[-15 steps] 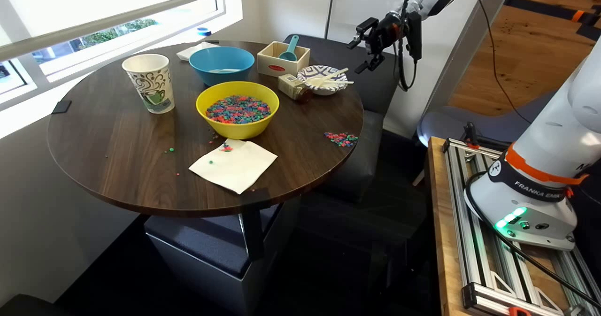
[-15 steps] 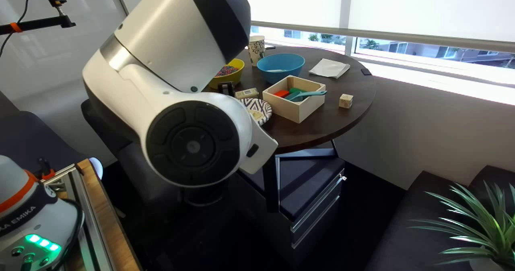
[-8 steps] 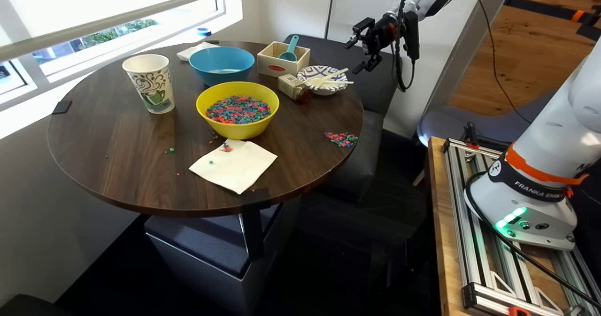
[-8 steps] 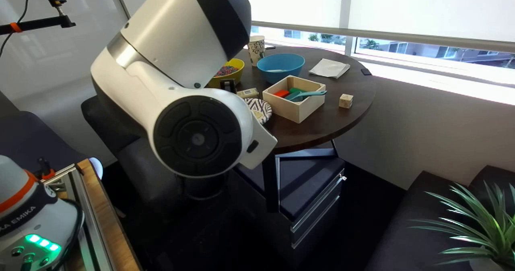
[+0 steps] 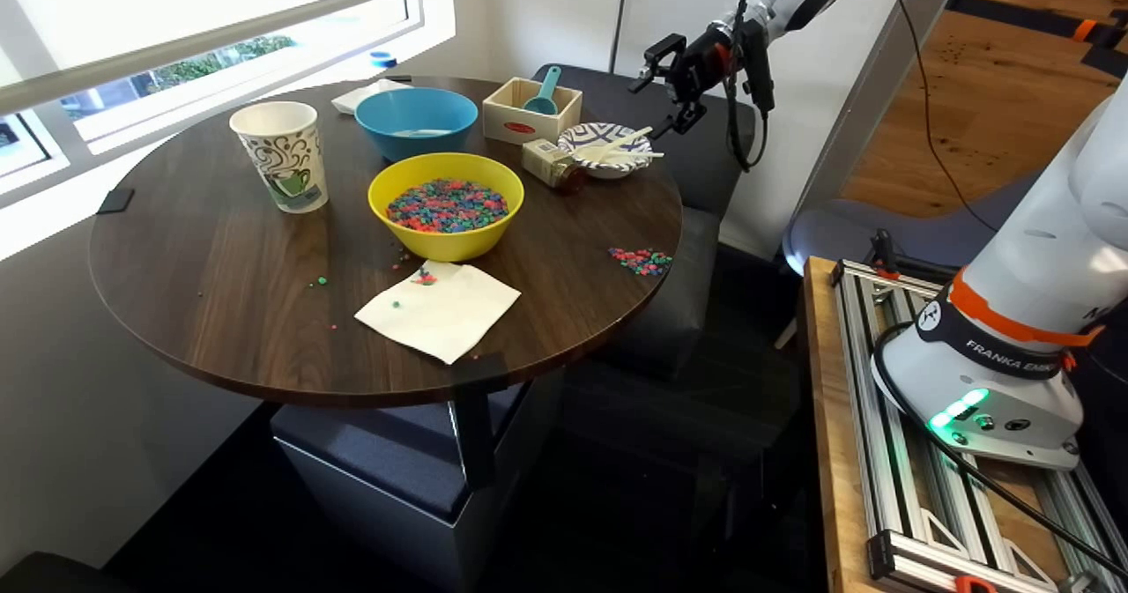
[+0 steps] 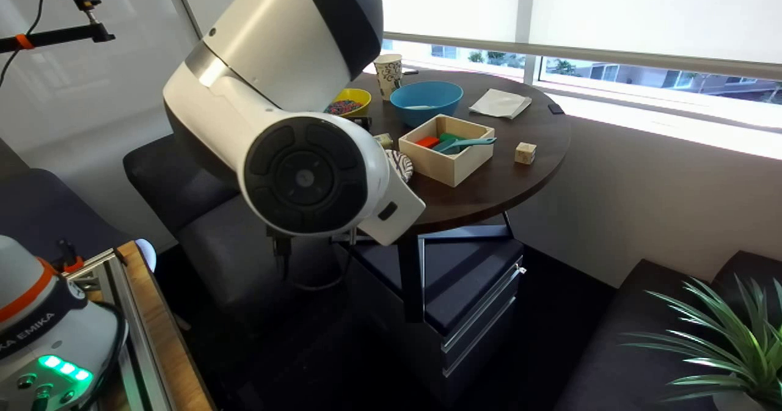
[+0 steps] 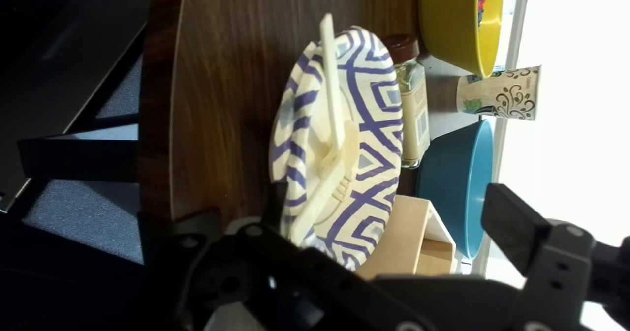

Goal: Put the spoon inside the yellow bowl

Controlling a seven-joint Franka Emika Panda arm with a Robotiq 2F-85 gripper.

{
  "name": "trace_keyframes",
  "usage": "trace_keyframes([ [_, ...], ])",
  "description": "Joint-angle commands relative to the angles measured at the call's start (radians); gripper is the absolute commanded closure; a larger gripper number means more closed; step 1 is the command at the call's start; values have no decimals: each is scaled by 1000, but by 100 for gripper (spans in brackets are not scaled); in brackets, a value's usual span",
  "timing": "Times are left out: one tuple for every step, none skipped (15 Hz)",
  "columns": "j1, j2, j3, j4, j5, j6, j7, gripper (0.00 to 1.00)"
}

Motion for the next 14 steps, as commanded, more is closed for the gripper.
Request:
trace_keyframes([
  [12, -6, 10, -13, 33, 39, 17, 0],
  [13, -6, 11, -13, 39, 43, 17, 0],
  [13, -5, 12, -12, 45, 39, 16, 0],
  [14, -4, 13, -12, 52, 36, 13, 0],
  [13, -4, 14, -13, 63, 38, 5, 0],
  [15, -2, 15, -12, 69, 44, 5, 0],
  [16, 1, 16, -11, 76, 52, 5, 0],
  [18, 4, 17, -10, 85, 61, 6, 0],
  [19, 5, 18, -11, 93, 77, 6, 0],
  [20, 6, 20, -12, 100, 87, 4, 0],
  [23, 7, 21, -13, 106, 101, 3, 0],
  [24, 7, 23, -14, 110, 112, 2, 9],
  [25, 8, 25, -15, 114, 122, 1, 26],
  [25, 9, 27, -15, 115, 129, 1, 35],
])
